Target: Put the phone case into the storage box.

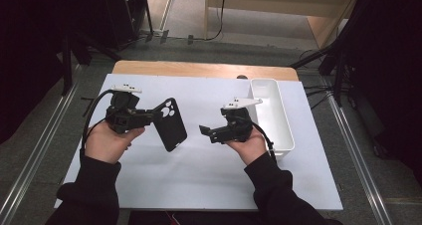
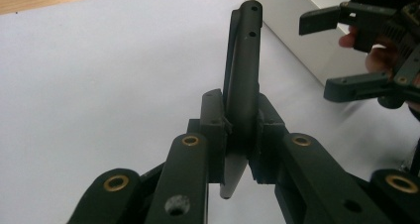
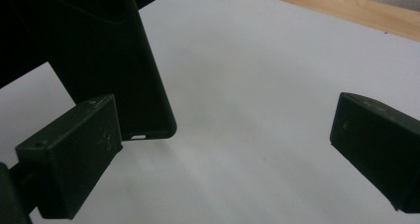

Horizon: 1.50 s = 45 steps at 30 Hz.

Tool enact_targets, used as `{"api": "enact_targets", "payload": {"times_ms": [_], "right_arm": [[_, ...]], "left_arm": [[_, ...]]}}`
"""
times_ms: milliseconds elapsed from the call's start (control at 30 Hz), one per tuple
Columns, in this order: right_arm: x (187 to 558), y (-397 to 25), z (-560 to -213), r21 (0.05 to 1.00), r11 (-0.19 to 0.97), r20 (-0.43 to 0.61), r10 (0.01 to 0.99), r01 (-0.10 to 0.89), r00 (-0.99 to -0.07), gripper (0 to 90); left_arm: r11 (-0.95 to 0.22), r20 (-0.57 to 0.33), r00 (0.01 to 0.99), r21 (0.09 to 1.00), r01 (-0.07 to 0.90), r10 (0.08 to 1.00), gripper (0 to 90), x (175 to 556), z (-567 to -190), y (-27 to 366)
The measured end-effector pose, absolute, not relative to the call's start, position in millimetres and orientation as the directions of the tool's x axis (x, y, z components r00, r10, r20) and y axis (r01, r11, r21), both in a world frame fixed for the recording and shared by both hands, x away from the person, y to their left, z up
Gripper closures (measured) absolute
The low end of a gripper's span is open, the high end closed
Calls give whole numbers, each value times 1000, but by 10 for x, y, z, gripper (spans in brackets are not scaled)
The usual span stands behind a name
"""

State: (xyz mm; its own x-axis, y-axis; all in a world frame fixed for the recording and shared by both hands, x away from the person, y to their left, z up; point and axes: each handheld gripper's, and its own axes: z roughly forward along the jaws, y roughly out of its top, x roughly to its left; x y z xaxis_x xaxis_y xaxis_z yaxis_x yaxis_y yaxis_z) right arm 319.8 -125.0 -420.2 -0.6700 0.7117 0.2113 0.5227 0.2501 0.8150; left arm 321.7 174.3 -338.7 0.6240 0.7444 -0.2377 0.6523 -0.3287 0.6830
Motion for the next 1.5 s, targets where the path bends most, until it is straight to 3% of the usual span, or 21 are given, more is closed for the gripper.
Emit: {"api": "enact_targets", "payload": {"times_ms": [500, 1500], "right_arm": [[3083, -1051, -4227, 830, 250, 198, 702, 498, -684, 0], [2916, -800, -4077, 844, 266, 159, 706, 466, -690, 0]], "left_arm": [[-255, -282, 566, 679, 688, 774, 792, 3329, -3447, 1756], [-304, -345, 620, 642, 704, 705, 791, 3250, -3510, 1502]]}}
